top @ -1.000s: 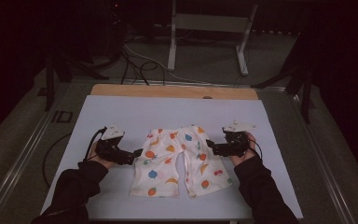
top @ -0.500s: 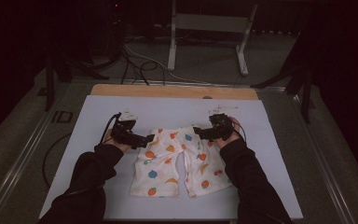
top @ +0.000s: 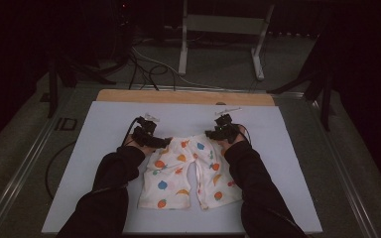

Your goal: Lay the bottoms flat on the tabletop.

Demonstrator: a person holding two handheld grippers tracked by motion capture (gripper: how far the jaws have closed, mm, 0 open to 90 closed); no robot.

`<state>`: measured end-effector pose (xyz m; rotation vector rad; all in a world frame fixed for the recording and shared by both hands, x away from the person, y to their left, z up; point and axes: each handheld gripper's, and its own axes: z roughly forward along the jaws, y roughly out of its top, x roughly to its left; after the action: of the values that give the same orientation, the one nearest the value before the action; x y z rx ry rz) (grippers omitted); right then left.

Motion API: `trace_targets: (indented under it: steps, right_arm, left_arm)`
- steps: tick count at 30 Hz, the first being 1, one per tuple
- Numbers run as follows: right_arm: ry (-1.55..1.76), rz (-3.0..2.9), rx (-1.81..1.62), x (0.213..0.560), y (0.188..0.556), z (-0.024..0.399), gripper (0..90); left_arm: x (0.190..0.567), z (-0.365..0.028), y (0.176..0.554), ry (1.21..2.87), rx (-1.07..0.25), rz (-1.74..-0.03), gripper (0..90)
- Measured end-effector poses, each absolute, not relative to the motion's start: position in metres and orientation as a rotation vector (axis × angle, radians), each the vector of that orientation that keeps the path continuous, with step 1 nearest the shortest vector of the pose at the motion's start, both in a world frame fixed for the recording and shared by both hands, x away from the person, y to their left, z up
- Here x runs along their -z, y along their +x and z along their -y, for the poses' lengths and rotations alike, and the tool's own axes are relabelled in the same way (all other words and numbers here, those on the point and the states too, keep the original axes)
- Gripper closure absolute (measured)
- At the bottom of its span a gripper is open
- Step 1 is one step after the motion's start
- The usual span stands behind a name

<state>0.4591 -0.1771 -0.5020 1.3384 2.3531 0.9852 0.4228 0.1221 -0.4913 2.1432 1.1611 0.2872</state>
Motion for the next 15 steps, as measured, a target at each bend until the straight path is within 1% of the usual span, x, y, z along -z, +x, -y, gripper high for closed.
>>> trace_targets:
  steps: [1,2,4,5,6,8,12,13,15]
  right_arm:
    - [1.338,-2.362,-0.971,0.505,0.460,0.177,50.3]
    - [1.343,-2.367,-0.963,0.507,0.460,0.177,51.4]
    - [1.344,-2.380,-0.939,0.510,0.461,0.178,57.5]
    - [1.340,-2.388,-0.927,0.512,0.460,0.177,58.3]
    - [1.333,-2.398,-0.913,0.513,0.460,0.176,60.8]
    - [1.302,-2.413,-0.895,0.514,0.458,0.175,67.8]
    - [1.220,-2.441,-0.857,0.514,0.453,0.172,84.6]
    - [1.213,-2.440,-0.853,0.514,0.452,0.171,89.3]
    - [1.223,-2.432,-0.855,0.514,0.451,0.170,90.0]
  left_arm:
    - [0.494,-0.121,0.424,2.149,-0.294,-1.172,19.7]
    - [0.496,-0.121,0.425,2.159,-0.297,-1.173,23.5]
    - [0.502,-0.121,0.426,2.174,-0.317,-1.195,28.1]
    - [0.505,-0.122,0.427,2.180,-0.327,-1.203,31.0]
    - [0.508,-0.122,0.427,2.185,-0.347,-1.210,32.8]
    - [0.512,-0.124,0.427,2.184,-0.362,-1.218,38.7]
    - [0.517,-0.123,0.424,2.195,-0.389,-1.196,44.3]
    - [0.517,-0.123,0.424,2.192,-0.385,-1.189,47.2]
    - [0.517,-0.121,0.422,2.196,-0.374,-1.166,58.2]
